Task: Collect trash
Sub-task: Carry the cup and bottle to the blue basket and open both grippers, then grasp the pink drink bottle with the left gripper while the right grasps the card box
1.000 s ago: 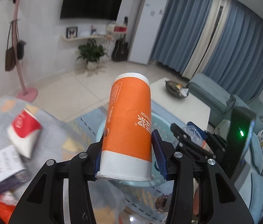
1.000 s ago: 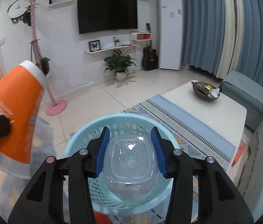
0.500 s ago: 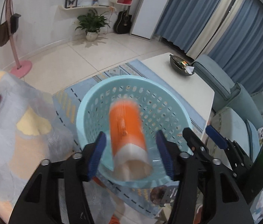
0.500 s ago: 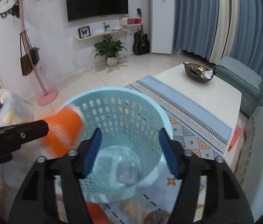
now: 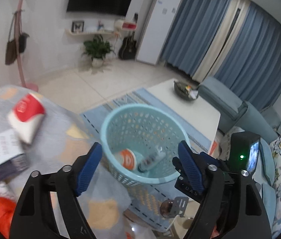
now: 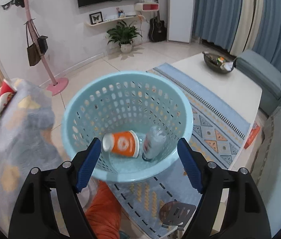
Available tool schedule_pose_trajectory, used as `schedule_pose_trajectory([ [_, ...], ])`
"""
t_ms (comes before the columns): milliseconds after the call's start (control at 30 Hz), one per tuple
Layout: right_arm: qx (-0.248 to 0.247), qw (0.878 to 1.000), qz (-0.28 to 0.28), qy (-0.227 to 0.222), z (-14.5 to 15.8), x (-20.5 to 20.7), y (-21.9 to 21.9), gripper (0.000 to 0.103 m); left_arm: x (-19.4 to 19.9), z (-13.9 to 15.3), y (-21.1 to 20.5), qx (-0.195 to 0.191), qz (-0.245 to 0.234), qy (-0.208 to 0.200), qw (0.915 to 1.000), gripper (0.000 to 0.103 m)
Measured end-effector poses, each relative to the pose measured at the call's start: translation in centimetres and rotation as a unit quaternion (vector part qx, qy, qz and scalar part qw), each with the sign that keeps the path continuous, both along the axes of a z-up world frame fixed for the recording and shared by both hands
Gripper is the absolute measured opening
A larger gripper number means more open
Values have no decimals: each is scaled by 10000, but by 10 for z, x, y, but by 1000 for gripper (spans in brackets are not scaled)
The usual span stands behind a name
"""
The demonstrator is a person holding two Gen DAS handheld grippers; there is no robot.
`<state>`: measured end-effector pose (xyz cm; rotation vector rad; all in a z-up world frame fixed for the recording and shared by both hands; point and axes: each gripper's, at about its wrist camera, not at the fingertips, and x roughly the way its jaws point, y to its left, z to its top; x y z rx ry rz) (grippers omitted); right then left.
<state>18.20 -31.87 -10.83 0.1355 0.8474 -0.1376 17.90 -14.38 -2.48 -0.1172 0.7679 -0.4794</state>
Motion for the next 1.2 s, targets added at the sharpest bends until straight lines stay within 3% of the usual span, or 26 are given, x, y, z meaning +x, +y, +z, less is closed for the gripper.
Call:
schedule_pose_trajectory([
  [233,207,9965,657,-477,49,-30,48,83,-55,37,60,-16,342,-586,9977,85],
  [367,209,9900,1223,-679,70,-46,91,83,-81,44,111,13,831,-716,9940,86],
  [633,525,9577,2760,-617,74,-74,192,82,-111,34,228,502,2070,-508,9757,86],
  [767,547,9439,3228,-419,65,-82,234,67,-113,18,285,910,2582,-272,9614,86],
  [900,717,9384,3376,-200,56,-79,250,53,-103,3,316,1153,2681,38,9565,86],
  [1000,945,9343,3436,-24,53,-78,251,42,-98,-11,328,1127,2622,327,9579,84],
  [1100,1059,9309,3492,147,52,-80,249,36,-96,-17,333,837,2355,481,9671,81],
  [1200,1054,9275,3573,306,49,-85,250,34,-97,-20,329,790,2224,646,9696,74],
])
